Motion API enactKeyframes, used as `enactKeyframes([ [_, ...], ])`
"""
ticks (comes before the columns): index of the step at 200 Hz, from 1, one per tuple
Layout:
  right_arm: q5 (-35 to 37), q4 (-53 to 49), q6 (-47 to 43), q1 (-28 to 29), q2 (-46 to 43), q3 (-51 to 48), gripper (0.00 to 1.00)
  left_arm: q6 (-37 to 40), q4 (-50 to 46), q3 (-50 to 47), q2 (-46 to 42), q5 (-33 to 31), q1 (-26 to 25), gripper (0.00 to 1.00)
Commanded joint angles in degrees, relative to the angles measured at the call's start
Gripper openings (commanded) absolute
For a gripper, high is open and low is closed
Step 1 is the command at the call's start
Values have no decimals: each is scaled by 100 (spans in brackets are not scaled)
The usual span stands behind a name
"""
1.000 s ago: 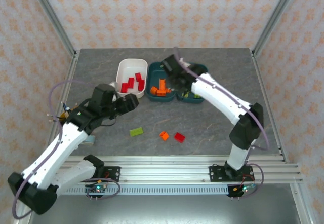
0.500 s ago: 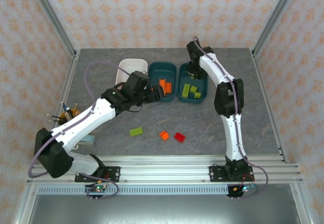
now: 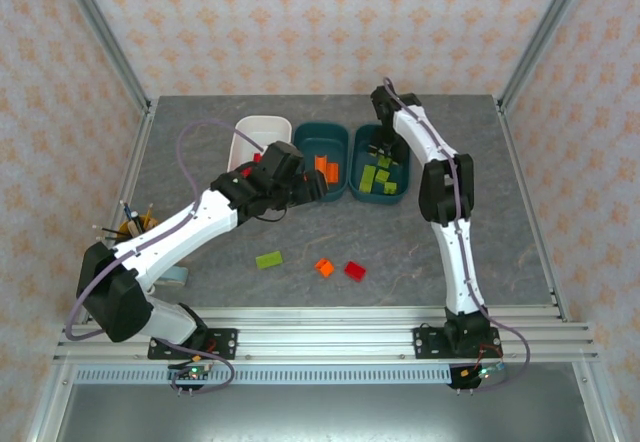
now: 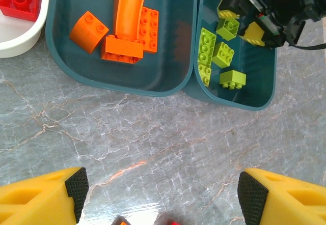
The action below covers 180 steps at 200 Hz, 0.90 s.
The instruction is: Sort the legos into containers by color
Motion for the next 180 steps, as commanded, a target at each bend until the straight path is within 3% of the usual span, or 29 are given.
enactKeyframes([
  [1,254,45,-218,245,-1308,-191,55,-72,-374,146,-44,20,-148,80],
  [20,369,467,-465,532,-2332,-1274,55,-664,-534,88,67,221,-244,80],
  [49,215,1445,-743,1139,-4391,-3832,55,-1935,-902,164,485,610,-528,80],
  [88,121,1548,-493,2204,-6909,-6183,56,-3273,-1123,570,1288,909,-1173,81],
  [138,144,702,47,2523,-9431,-7365,64,-5475,-251,185,1587,857,-1737,82],
  [180,159,481,-136,2523,-9644,-7423,68,-6311,-263,491,2222,709,-2025,78],
])
